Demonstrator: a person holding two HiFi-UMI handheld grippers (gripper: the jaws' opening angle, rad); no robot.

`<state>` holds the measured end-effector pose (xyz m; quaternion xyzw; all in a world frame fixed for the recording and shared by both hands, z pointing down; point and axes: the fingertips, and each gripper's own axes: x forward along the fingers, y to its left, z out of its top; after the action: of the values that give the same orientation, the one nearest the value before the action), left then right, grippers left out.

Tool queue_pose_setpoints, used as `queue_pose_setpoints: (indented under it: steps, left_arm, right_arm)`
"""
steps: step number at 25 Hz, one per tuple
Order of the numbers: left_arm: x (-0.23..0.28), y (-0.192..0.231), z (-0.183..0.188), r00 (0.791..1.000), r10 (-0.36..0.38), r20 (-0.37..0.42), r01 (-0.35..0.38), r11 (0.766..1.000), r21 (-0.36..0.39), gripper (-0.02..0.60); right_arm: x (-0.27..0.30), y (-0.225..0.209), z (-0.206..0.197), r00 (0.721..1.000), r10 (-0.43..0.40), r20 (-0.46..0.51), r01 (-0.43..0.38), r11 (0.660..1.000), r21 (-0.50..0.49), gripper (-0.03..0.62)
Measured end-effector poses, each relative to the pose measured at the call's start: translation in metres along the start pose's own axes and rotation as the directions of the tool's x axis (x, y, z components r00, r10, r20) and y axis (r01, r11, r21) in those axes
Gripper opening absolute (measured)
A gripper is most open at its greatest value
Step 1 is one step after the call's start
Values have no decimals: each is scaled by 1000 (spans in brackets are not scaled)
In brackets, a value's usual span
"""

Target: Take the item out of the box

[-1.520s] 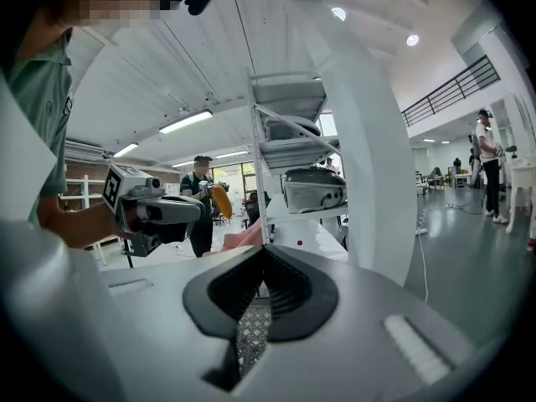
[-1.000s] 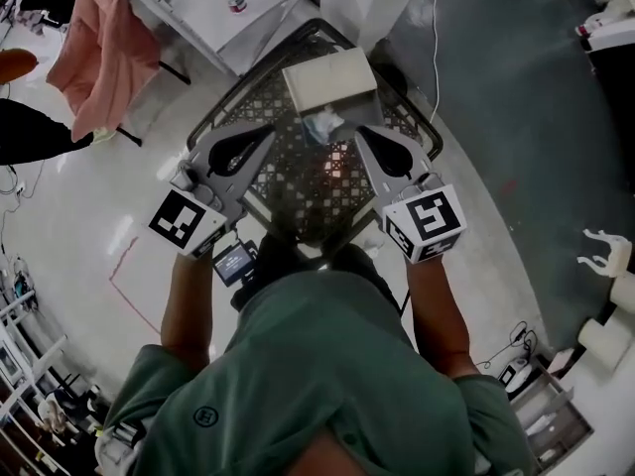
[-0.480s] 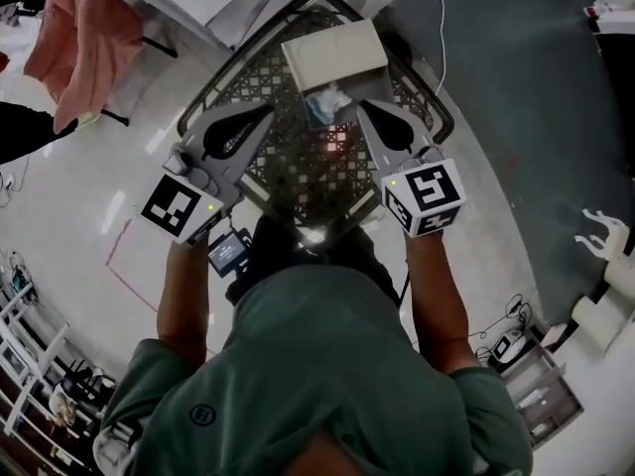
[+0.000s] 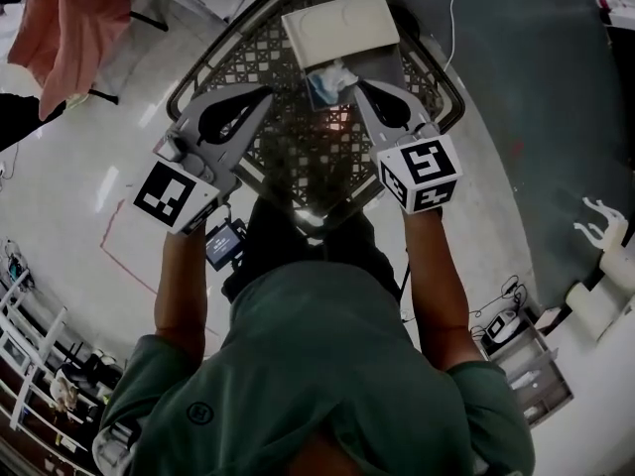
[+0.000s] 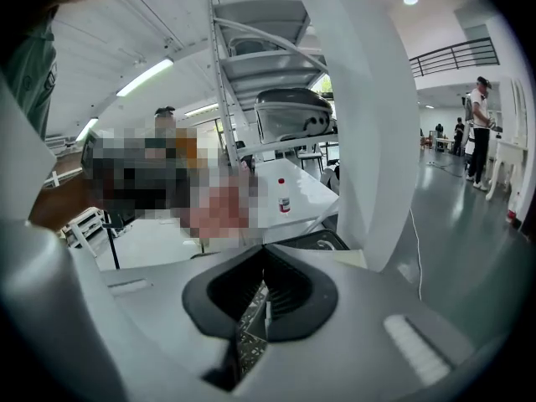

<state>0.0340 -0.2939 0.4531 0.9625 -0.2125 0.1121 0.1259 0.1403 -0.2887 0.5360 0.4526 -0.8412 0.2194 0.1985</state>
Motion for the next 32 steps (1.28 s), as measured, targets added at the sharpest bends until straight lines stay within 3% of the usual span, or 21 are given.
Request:
queue_pose_setpoints:
  steps: [15,32]
  left_arm:
    - [17,30,-58,999,-15,-50,11,998,-67,2]
    - [36,64,-105,996,-8,-85,-2,993,-116,2]
  right_arm:
    - [76,-26,-77,987,-6,-159,8,1000,8,36]
    - [144,-54,-164,925,3,-381,-19,999,-39,114]
